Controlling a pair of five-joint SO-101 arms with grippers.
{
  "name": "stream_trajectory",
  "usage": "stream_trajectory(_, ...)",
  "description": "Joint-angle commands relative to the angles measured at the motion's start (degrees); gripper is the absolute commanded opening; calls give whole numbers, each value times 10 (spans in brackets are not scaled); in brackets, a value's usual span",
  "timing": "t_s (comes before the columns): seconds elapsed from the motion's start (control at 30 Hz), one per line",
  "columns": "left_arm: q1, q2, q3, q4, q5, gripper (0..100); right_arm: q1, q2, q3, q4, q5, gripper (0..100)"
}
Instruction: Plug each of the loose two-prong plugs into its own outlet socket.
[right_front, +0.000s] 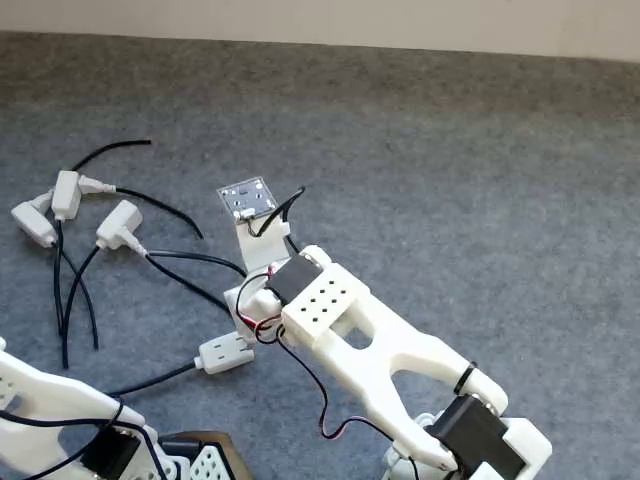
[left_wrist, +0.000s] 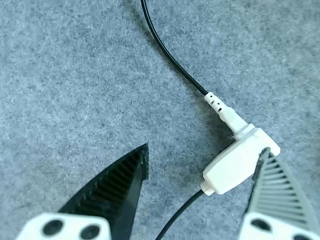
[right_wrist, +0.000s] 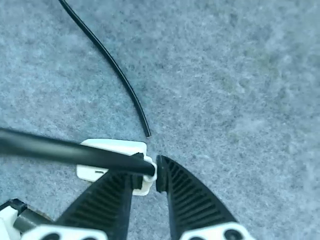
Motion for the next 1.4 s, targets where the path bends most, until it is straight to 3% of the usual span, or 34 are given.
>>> stream_trajectory(0.0, 2, -11, -24, 3, -5, 338, -22, -3, 0, -20, 5, 5)
stream_trajectory(0.47, 1, -7, -24, 2, -5, 338, -48, -2, 0, -41, 8, 4)
stream_trajectory(0.7, 0, -7, -24, 3, -12, 338, -7, -8, -3, -55, 9, 4)
stream_trajectory(0.77, 1, -8, -23, 4, -38, 338, 23, -13, -6, -37, 45, 4)
stream_trajectory(0.83, 6, -11, -25, 21, -52, 338, 60, -40, -6, -30, 135, 4)
stream_trajectory(0.9, 24, -15, -27, 44, -72, 338, 100, -87, -7, -32, 183, 4)
stream_trajectory(1.1, 134, -98, -69, 224, -151, 338, 164, -294, -46, -53, 139, 4)
stream_trajectory(1.23, 227, -173, -70, 320, -168, 338, 162, -426, 88, -135, 139, 4)
stream_trajectory(1.37, 334, -269, 20, 330, -188, 338, 161, -498, 261, -247, 139, 4)
